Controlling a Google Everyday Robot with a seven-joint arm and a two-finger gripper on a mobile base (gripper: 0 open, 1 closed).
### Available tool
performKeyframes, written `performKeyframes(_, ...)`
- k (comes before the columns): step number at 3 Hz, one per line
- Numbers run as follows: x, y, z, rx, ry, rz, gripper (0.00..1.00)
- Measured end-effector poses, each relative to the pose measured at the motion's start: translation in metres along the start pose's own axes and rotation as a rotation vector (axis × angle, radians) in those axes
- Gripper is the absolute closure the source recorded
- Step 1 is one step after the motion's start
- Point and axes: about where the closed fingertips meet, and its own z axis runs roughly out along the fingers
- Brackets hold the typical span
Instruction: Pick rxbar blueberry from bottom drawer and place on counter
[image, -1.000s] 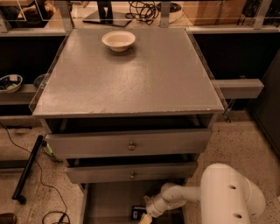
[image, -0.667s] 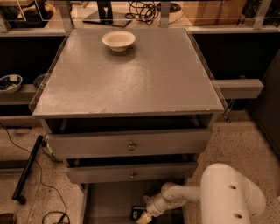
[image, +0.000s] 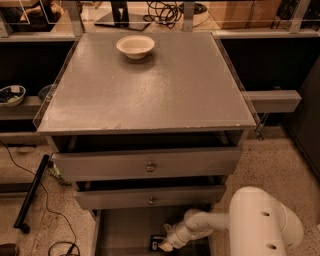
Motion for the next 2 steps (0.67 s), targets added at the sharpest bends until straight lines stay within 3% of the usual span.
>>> performKeyframes(1,-0.0037,-0.0001,-0.0046,0.0,0.0,0.0,1.0)
performKeyframes(2,-0.0066,0.0056,-0.006,-0.004,-0.001,-0.008,1.0)
